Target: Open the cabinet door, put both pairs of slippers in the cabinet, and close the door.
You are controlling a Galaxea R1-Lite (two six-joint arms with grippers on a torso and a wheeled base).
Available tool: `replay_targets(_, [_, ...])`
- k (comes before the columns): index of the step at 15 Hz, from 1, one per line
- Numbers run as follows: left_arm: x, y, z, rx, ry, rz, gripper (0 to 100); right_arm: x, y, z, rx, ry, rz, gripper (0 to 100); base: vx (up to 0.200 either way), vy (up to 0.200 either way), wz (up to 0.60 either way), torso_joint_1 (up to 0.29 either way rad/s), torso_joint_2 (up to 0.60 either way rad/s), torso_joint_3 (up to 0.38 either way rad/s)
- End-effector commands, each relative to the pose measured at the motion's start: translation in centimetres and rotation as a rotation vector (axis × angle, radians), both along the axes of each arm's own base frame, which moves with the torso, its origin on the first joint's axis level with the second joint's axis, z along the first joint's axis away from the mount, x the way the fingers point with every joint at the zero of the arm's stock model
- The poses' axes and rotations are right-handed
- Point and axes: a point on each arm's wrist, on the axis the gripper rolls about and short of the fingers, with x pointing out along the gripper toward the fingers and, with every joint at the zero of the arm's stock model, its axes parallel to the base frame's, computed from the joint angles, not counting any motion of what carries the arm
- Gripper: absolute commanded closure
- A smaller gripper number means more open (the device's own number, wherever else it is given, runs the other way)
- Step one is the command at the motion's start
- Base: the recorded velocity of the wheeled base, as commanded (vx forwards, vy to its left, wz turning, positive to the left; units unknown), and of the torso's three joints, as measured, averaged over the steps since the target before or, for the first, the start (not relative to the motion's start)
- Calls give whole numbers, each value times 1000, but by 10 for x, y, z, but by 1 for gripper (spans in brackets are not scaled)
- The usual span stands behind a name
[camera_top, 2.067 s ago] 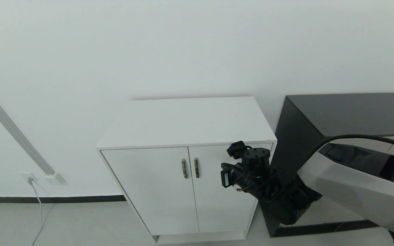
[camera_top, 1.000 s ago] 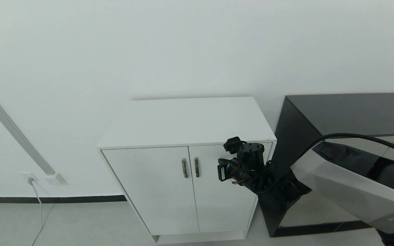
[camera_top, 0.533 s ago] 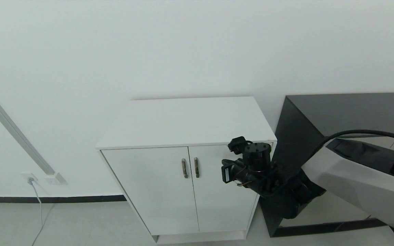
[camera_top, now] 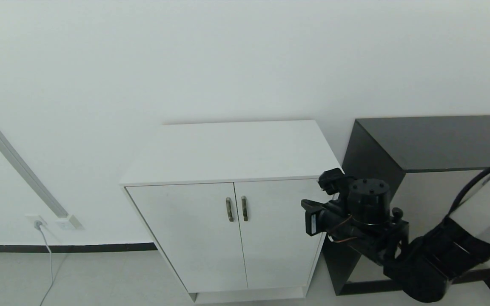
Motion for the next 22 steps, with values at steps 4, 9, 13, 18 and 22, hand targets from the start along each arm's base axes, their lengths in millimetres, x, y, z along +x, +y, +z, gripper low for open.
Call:
replay_targets(4, [0, 0, 0, 0, -1, 2, 100, -40, -69, 28, -6, -31, -192, 100, 0, 0, 0, 0, 0, 0])
replay_targets(9, [0, 0, 1, 0, -3, 0, 100, -67, -132, 29, -22, -13, -373, 100, 0, 0, 0, 0, 0, 0])
replay_targets(13, [0, 0, 0, 0, 0, 0, 100, -89, -164, 22, -36, 18, -479, 100, 0, 0, 0, 0, 0, 0])
replay_targets(18, [0, 0, 0, 1, -1, -1, 100, -128, -177, 28, -32, -32, -492, 100, 0, 0, 0, 0, 0, 0])
replay_targets(22, [0, 0, 0, 1, 0, -1, 100, -150, -182, 27, -45, -61, -485, 100, 0, 0, 0, 0, 0, 0])
